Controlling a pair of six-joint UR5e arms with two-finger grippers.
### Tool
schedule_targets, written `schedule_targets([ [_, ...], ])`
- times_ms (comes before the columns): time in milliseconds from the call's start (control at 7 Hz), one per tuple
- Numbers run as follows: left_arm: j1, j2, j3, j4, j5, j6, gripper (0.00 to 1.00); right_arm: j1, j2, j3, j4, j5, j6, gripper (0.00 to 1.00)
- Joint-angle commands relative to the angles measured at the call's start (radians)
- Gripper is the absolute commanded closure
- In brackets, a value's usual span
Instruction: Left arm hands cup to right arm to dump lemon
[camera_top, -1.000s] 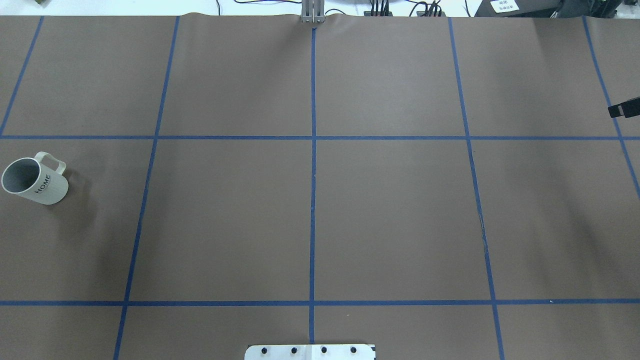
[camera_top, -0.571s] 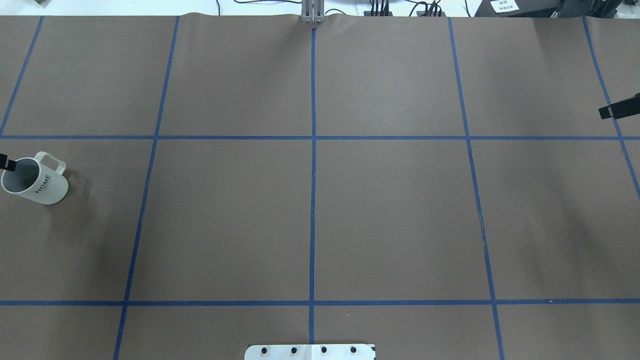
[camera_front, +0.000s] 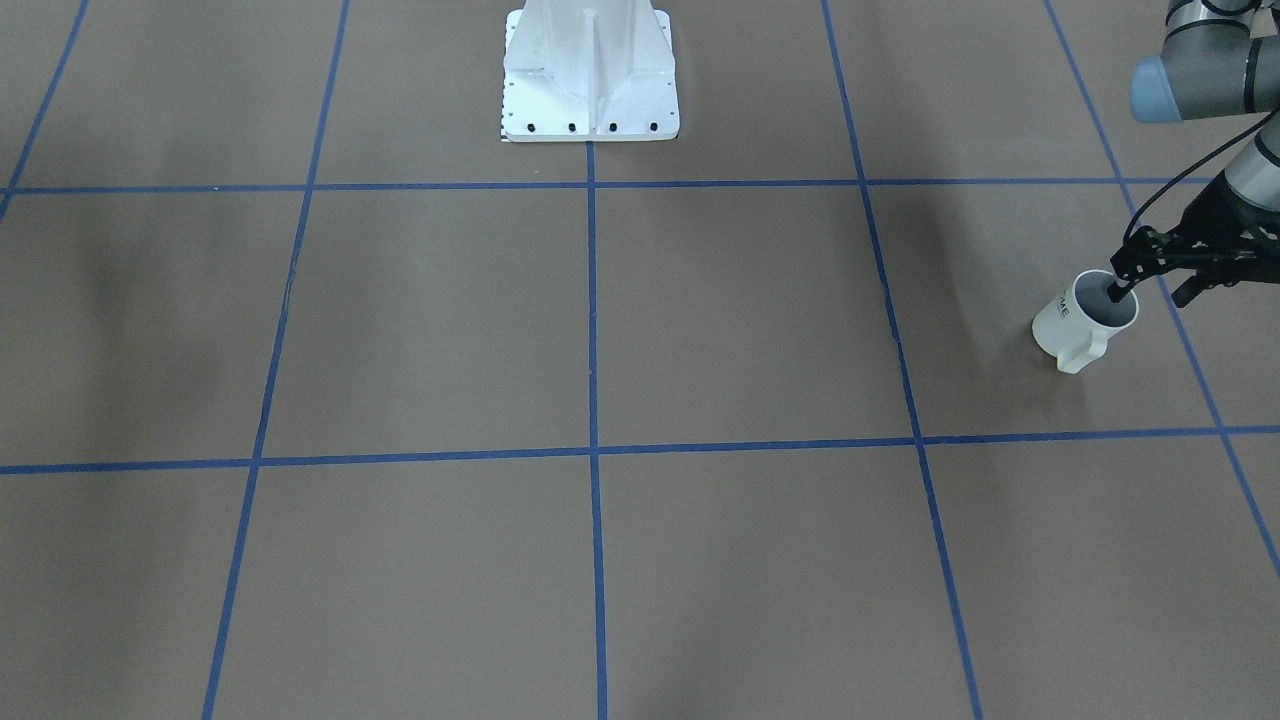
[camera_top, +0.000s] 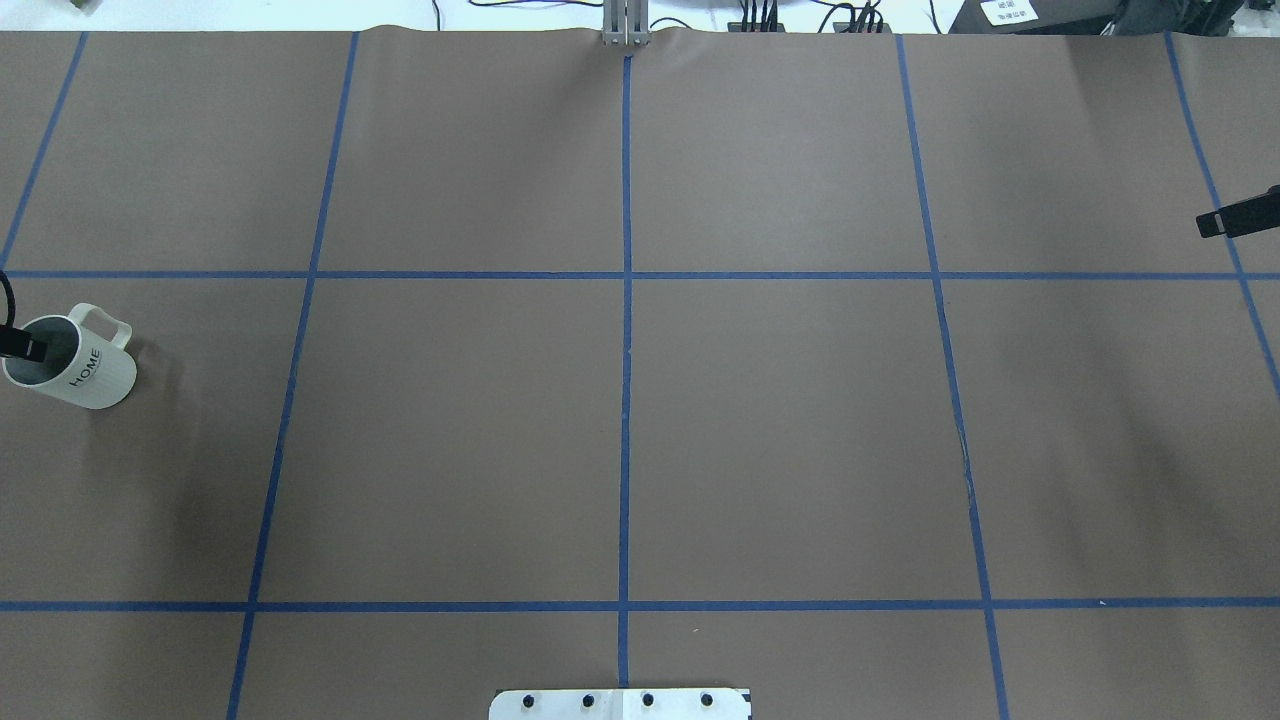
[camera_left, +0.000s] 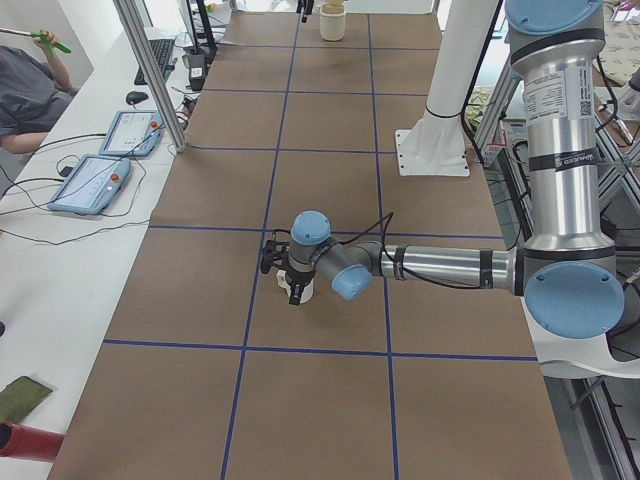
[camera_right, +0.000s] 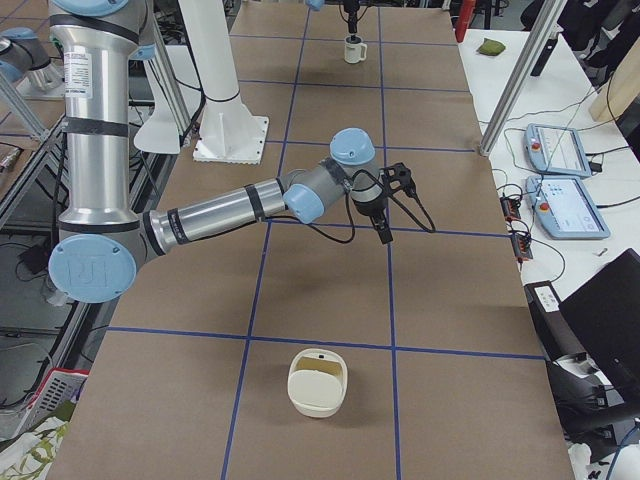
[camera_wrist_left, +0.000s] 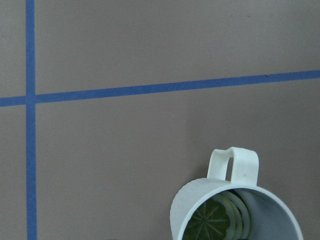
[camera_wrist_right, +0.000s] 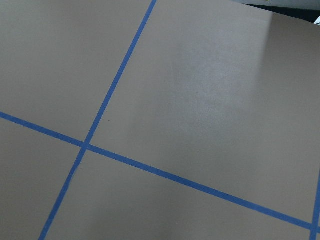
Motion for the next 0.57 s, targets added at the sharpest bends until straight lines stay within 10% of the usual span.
schedule_targets([
  [0, 0.007, -0.005, 0.001, -0.003, 0.002, 0.007, 1.00, 0.000, 0.000, 0.000, 0.000, 0.000, 0.000, 0.00],
  [429, 0.004, 0.000, -0.005, -0.006, 0.005, 0.095, 1.00, 0.000, -0.002, 0.000, 0.003, 0.002, -0.002, 0.00],
])
